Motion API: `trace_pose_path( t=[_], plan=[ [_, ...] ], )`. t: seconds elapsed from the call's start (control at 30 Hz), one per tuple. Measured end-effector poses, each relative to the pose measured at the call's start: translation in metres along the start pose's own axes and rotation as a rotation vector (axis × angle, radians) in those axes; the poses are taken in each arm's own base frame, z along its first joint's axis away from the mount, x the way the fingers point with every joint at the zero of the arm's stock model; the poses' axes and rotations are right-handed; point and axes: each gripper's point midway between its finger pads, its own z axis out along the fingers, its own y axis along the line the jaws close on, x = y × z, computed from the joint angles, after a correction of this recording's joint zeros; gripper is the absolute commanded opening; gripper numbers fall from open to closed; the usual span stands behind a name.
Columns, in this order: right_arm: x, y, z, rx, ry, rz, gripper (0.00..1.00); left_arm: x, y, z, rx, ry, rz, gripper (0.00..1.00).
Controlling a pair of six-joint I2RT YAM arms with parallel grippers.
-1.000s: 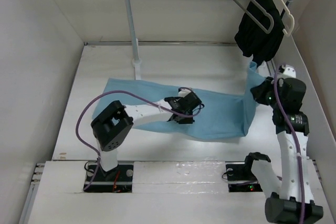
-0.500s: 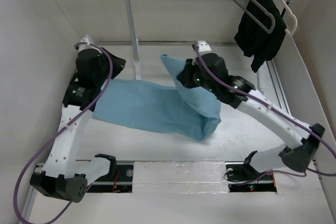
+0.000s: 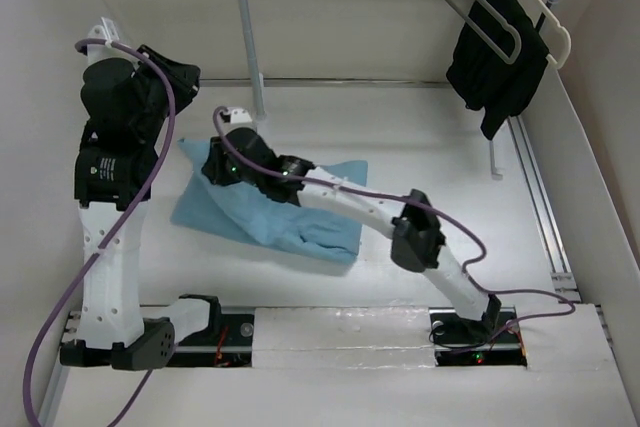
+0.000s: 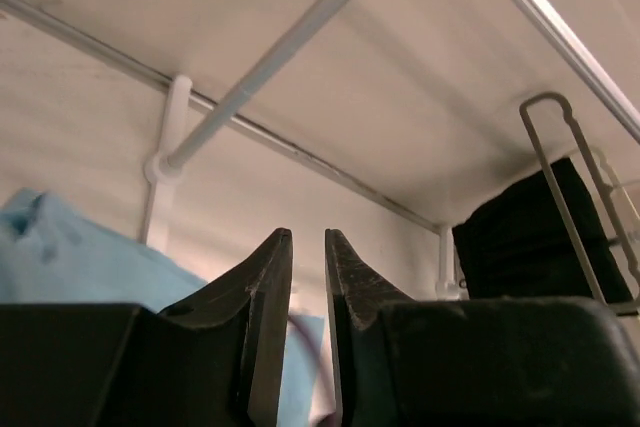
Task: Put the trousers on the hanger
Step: Fold the trousers at the center of the board.
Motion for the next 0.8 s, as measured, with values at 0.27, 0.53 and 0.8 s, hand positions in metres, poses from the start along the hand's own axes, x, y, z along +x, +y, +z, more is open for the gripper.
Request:
trace_pose_path(
  t=[0.27, 0.53, 0.8],
  plan=[
    [0.123, 0.002, 0.050, -0.135, 0.224, 0.028, 1.00, -0.013, 0.024, 0.007, -0.130, -0.063, 0.068, 0.18],
    [0.026, -0.081, -0.087, -0.060, 0.118, -0.002, 0.00, 0.064, 0.104, 0.044, -0.323, 0.098, 0.143, 0.26],
    [-0.019, -0.144, -0.202, 0.018, -0.021, -0.097, 0.69, 0.183, 0.266, 0.066, -0.642, 0.462, 0.079, 0.28]
  ],
)
